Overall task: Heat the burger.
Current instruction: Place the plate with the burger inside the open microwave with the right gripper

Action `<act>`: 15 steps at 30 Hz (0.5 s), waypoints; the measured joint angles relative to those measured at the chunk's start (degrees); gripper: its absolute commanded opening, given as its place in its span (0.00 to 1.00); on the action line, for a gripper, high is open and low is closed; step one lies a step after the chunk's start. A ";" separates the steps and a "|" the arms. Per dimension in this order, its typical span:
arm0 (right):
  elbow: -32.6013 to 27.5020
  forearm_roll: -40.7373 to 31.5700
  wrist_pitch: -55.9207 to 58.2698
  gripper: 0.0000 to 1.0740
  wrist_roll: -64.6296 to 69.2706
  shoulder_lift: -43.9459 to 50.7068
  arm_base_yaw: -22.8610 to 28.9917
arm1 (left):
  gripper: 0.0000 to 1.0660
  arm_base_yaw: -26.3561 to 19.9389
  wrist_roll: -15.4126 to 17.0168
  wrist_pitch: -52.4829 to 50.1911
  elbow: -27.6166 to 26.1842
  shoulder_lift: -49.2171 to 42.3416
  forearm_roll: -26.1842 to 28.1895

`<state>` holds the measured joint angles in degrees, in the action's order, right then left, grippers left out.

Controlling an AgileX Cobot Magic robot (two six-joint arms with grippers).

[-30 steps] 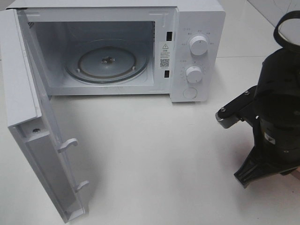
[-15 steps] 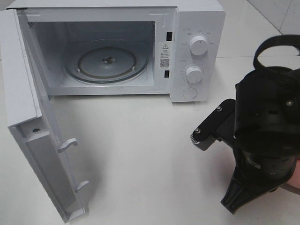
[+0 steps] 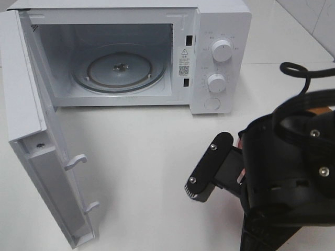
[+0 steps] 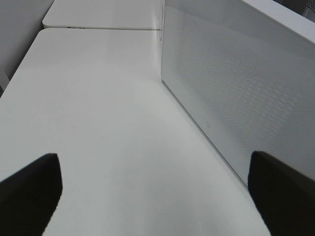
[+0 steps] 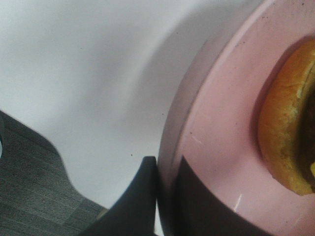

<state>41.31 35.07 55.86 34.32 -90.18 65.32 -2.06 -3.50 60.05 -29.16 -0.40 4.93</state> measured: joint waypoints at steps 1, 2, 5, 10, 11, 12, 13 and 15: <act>0.00 0.40 -0.23 0.00 -0.11 0.00 0.63 | 0.92 0.00 0.00 0.00 0.00 0.00 0.00; 0.00 0.40 -0.23 0.00 -0.11 0.00 0.63 | 0.92 0.00 0.00 0.00 0.00 0.00 0.00; 0.00 1.78 -0.86 0.00 -2.46 0.00 2.69 | 0.92 0.00 0.00 0.00 0.00 0.00 0.00; 0.00 3.32 -1.26 0.00 -4.58 0.00 3.27 | 0.92 0.00 0.00 0.00 0.00 0.00 0.00; 0.00 4.53 -1.55 0.00 -5.10 0.00 3.27 | 0.92 0.00 0.00 0.00 0.00 0.00 0.00; 0.00 5.21 -1.78 0.00 -5.73 0.00 3.27 | 0.92 0.00 0.00 0.00 0.00 0.00 0.00; 0.00 5.21 -1.78 0.00 -5.73 0.00 3.27 | 0.92 0.00 0.00 0.00 0.00 0.00 0.00; 0.00 5.39 -2.06 0.00 -6.07 0.00 3.27 | 0.92 0.00 0.00 0.00 0.00 0.00 0.00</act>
<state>41.31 40.45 53.80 28.25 -90.18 68.58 -2.06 -3.50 60.05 -29.16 -0.40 4.93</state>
